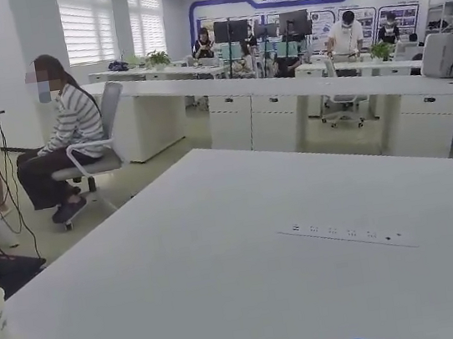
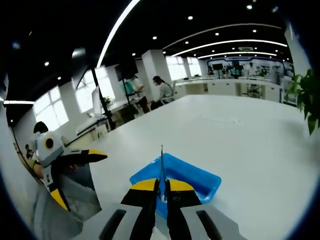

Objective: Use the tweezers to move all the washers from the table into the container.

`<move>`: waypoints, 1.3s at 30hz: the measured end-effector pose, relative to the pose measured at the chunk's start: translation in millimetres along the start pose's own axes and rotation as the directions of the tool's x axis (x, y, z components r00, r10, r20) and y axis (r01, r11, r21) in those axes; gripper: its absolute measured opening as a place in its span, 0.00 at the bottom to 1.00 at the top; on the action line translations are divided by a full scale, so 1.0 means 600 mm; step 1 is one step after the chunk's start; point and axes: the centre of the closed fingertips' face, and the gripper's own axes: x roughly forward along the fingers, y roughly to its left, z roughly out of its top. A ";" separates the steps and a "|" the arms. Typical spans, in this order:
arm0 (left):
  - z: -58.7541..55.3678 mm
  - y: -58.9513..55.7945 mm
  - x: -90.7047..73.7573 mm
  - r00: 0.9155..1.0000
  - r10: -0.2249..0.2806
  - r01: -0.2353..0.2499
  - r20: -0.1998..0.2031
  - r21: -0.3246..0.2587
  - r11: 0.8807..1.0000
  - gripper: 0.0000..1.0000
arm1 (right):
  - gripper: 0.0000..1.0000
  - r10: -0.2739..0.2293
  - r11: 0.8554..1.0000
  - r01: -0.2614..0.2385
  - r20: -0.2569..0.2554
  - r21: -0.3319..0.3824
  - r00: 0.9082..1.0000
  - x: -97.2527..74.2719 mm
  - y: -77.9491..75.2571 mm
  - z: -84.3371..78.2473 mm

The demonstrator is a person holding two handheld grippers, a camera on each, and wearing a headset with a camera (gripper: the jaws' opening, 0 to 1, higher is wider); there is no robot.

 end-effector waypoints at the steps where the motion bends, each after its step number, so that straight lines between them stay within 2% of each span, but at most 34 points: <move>1: 0.000 0.000 0.000 1.000 0.000 0.000 -0.001 0.002 1.000 0.98 | 0.03 -0.018 1.000 0.018 -0.022 -0.006 1.000 0.005 -0.010 -0.007; 4: -0.002 -0.001 0.001 1.000 -0.003 0.003 -0.004 0.000 1.000 0.98 | 0.03 -0.046 0.999 0.045 -0.051 -0.012 0.998 0.018 -0.029 -0.020; 12: -0.008 -0.002 0.003 1.000 -0.003 0.003 -0.028 0.015 1.000 0.97 | 0.03 -0.068 0.998 0.066 -0.104 -0.020 0.992 0.044 -0.056 -0.047; 15: -0.010 -0.002 0.003 0.999 -0.002 0.002 -0.036 0.025 1.000 0.97 | 0.03 -0.098 0.995 0.098 -0.106 0.000 0.990 0.047 -0.067 -0.049; 17: -0.011 -0.002 0.004 0.999 -0.004 0.005 -0.043 0.026 1.000 0.97 | 0.03 -0.096 0.995 0.097 -0.111 0.001 0.989 0.051 -0.072 -0.050; 19: -0.013 -0.002 0.004 0.999 -0.002 0.004 -0.046 0.028 1.000 0.97 | 0.03 -0.108 0.994 0.105 -0.128 -0.028 0.986 0.054 -0.077 -0.055; 23: -0.014 -0.002 0.004 0.999 -0.001 0.003 -0.053 0.031 1.000 0.97 | 0.03 -0.112 0.993 0.104 -0.147 -0.060 0.983 0.058 -0.076 -0.062; 30: -0.019 -0.002 0.004 0.998 -0.004 0.006 -0.065 0.034 0.999 0.97 | 0.03 -0.107 0.993 0.096 -0.163 -0.074 0.981 0.059 -0.073 -0.073; 35: -0.018 0.000 0.004 0.998 0.001 0.001 -0.060 0.029 1.000 0.97 | 0.03 -0.113 0.992 0.103 -0.151 -0.075 0.982 0.053 -0.071 -0.070; 39: -0.019 0.000 0.004 0.998 0.001 0.001 -0.064 0.033 0.999 0.97 | 0.04 -0.100 0.994 0.095 -0.098 -0.057 0.990 0.040 -0.059 -0.053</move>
